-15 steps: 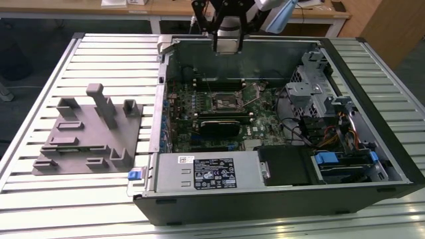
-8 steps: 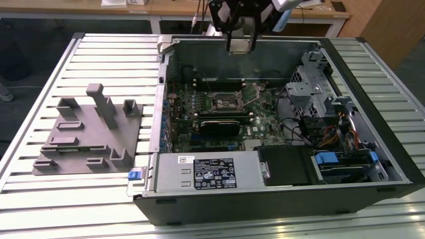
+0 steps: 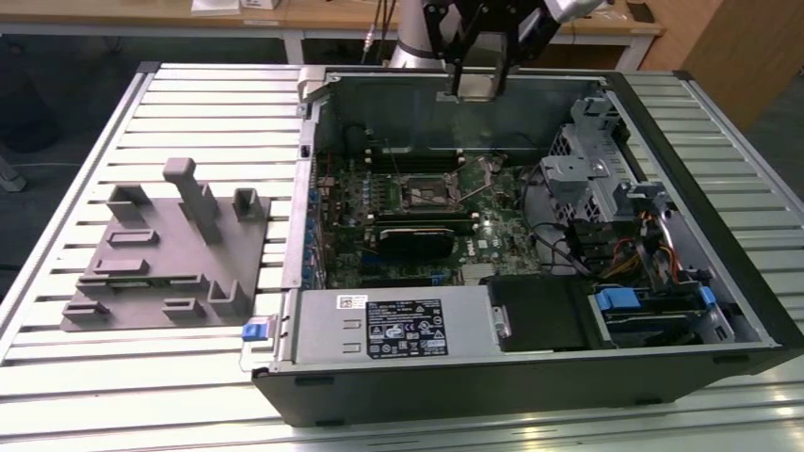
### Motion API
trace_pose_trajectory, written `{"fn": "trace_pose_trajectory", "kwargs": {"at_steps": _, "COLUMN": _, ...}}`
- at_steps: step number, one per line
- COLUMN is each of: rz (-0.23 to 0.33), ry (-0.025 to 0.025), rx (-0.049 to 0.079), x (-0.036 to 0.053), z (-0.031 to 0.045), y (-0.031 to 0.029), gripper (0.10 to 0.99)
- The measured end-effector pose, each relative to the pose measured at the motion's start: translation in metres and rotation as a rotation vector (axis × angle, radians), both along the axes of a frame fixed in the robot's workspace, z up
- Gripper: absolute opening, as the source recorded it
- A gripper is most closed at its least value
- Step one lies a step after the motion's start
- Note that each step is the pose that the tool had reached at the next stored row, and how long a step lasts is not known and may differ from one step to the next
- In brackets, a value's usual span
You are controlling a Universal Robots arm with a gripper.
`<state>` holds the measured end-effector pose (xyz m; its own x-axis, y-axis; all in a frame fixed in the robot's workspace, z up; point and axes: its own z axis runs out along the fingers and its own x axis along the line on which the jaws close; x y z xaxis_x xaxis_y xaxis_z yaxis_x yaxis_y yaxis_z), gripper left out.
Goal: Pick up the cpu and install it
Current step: 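Place the cpu into insertion slot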
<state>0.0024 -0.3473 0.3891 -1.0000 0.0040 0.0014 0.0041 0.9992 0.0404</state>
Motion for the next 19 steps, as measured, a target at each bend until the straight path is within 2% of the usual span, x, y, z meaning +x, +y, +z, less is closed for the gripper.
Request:
{"fn": "trace_pose_trajectory", "kwargs": {"at_steps": 6, "rz": -0.023, "ry": 0.0, "rx": -0.005, "x": 0.0021, "z": -0.0001, "y": 0.0, "gripper": 0.529}}
{"fn": "trace_pose_trajectory", "kwargs": {"at_steps": 19, "rz": -0.204, "ry": 0.0005, "rx": -0.005, "x": 0.0022, "z": -0.0014, "y": 0.0005, "gripper": 0.529}}
